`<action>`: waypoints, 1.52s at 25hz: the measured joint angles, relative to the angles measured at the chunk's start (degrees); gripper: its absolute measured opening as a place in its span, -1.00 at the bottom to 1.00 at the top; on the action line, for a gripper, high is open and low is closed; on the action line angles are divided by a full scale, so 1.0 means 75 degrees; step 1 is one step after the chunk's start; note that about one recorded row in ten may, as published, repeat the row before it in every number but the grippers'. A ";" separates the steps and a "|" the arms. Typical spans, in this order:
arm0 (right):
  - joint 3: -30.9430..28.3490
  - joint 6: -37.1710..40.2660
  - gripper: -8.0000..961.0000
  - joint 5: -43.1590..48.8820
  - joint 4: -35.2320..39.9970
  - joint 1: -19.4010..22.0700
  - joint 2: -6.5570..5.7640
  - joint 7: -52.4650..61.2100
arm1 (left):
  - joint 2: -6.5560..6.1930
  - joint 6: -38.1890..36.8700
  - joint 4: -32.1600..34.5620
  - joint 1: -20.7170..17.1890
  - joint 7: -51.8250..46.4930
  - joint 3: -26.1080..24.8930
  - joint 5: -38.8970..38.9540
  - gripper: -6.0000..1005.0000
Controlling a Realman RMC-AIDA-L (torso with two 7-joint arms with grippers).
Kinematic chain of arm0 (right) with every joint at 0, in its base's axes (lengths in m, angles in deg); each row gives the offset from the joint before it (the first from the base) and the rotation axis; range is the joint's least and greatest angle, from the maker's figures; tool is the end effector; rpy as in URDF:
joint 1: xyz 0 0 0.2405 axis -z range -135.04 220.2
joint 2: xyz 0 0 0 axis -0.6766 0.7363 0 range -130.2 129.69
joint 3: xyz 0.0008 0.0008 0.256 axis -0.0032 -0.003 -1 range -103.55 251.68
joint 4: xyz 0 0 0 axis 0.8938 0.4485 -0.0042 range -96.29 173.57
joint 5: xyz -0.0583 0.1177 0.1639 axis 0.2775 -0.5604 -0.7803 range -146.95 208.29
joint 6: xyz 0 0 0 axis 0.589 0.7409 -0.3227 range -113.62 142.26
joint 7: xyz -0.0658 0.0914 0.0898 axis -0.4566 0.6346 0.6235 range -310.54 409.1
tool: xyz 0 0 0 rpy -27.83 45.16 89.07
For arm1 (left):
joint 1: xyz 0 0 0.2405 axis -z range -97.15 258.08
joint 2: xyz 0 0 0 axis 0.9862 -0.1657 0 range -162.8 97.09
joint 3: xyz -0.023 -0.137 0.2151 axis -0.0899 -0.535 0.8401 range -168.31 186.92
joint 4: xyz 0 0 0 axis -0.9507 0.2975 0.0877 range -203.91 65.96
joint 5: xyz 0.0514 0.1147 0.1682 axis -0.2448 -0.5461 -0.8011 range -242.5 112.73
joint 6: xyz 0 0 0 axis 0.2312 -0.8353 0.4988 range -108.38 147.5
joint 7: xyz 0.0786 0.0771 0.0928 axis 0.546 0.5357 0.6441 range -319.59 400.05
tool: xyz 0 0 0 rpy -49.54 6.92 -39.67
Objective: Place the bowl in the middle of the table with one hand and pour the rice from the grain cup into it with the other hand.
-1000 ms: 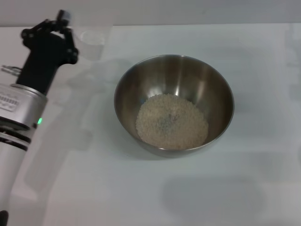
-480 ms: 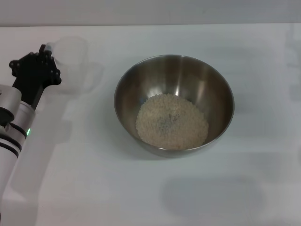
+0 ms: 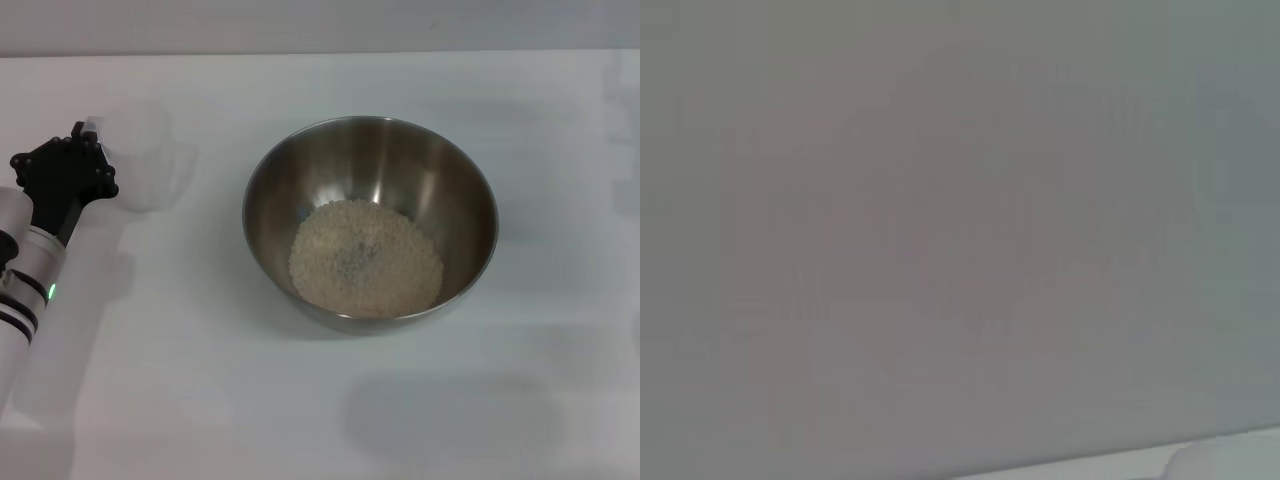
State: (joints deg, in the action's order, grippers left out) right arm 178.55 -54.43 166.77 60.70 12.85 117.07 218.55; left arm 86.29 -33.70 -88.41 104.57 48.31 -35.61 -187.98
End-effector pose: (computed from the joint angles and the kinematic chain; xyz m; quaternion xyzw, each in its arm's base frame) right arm 0.2722 0.3921 0.0664 -0.5588 0.1148 0.3383 0.7484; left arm -0.3172 0.3391 -0.0480 -0.7259 -0.2389 -0.2133 0.6086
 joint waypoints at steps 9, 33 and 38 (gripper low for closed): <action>0.0016 0.0004 0.07 0.0071 -0.0063 0.0015 0.0013 0.0000 | 0.0004 0.0121 0.0002 -0.0032 -0.0234 0.0063 0.0006 -0.82; 0.0026 -0.0032 0.07 0.0124 -0.0082 0.0040 0.0012 0.0000 | -0.0051 0.0136 -0.0095 -0.0540 -0.0869 0.0070 -0.0040 -0.11; -0.0017 -0.0023 0.07 0.0124 -0.0081 0.0038 0.0003 0.0000 | -0.0054 -0.0534 -0.0192 -0.1017 -0.0923 0.0094 -0.0051 0.04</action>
State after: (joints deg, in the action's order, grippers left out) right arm 178.43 -54.60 167.70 60.09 13.14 117.09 218.55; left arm 85.89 -37.70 -89.85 96.94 41.39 -34.90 -188.36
